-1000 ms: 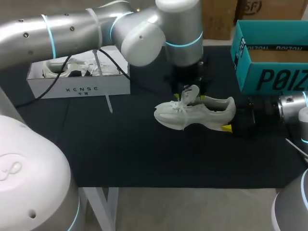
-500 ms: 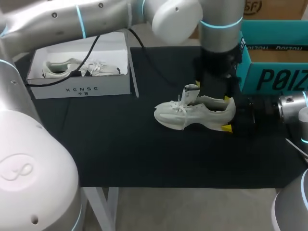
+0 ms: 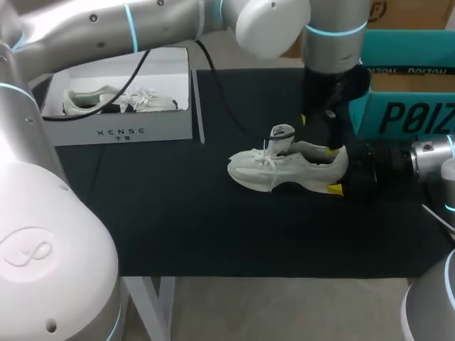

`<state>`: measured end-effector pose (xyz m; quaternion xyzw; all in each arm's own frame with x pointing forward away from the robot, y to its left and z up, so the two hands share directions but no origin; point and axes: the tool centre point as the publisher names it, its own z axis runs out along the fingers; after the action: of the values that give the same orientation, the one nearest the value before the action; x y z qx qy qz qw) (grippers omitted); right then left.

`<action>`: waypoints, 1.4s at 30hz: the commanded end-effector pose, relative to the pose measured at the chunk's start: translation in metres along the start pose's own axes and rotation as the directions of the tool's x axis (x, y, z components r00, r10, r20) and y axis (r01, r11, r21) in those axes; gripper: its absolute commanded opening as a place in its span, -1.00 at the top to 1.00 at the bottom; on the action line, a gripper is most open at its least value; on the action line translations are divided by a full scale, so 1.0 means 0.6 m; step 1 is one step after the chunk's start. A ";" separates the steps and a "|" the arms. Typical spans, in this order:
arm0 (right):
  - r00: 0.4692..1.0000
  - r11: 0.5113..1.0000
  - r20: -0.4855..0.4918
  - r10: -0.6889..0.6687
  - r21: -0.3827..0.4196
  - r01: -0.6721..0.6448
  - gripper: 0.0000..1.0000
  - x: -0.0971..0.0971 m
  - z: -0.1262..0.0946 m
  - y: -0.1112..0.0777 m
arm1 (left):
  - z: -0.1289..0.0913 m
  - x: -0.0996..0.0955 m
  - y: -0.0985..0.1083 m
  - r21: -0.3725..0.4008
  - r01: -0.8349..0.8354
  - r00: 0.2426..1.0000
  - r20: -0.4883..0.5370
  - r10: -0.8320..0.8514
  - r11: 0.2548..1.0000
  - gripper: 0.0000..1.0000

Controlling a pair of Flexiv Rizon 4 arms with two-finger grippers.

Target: Take the shoe out of the shoebox, open the shoe tongue, remove and reinsert the insole, then place the shoe into the shoebox

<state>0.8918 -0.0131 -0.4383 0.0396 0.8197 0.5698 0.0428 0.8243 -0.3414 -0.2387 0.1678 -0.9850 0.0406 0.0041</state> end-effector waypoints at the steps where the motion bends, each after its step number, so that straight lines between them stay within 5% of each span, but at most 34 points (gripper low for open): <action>1: 1.000 1.000 -0.001 0.001 0.002 -0.001 1.00 -0.003 0.009 -0.009 | -0.002 -0.010 -0.006 -0.057 -0.520 0.854 -0.058 0.517 0.852 -1.00; 9: 1.000 1.000 -0.001 0.001 0.002 -0.001 1.00 -0.003 0.009 -0.009 | -0.013 -0.052 -0.013 -0.138 -0.520 0.854 -0.070 0.516 0.843 -1.00; 10: 1.000 1.000 -0.001 0.001 0.002 -0.001 1.00 -0.003 0.009 -0.009 | -0.012 -0.057 -0.012 -0.157 -0.526 0.850 -0.064 0.523 0.836 0.19; 11: 1.000 1.000 -0.001 0.001 0.002 -0.001 1.00 -0.003 0.009 -0.009 | -0.009 -0.059 -0.010 -0.169 -0.529 0.848 -0.058 0.528 0.831 0.95; 12: 1.000 1.000 -0.001 0.001 0.002 -0.001 1.00 -0.003 0.009 -0.009 | -0.003 -0.064 -0.006 -0.178 -0.531 0.847 -0.070 0.527 0.829 1.00; 22: 1.000 1.000 -0.001 0.001 0.002 -0.001 1.00 -0.003 0.009 -0.009 | 0.028 -0.081 0.013 -0.210 -0.548 0.834 -0.071 0.547 0.809 1.00; 29: 1.000 1.000 -0.001 0.001 0.002 -0.001 1.00 -0.003 0.009 -0.009 | 0.068 -0.087 0.026 -0.157 -0.580 0.814 -0.069 0.577 0.800 1.00; 42: 1.000 1.000 -0.001 0.001 0.002 -0.001 1.00 -0.003 0.009 -0.009 | 0.152 -0.102 -0.013 -0.142 -0.582 0.813 -0.071 0.578 0.801 1.00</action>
<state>0.8918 -0.0132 -0.4383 0.0396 0.8197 0.5698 0.0428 0.8786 -0.3256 -0.3195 -0.1427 -0.9893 -0.0289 0.0107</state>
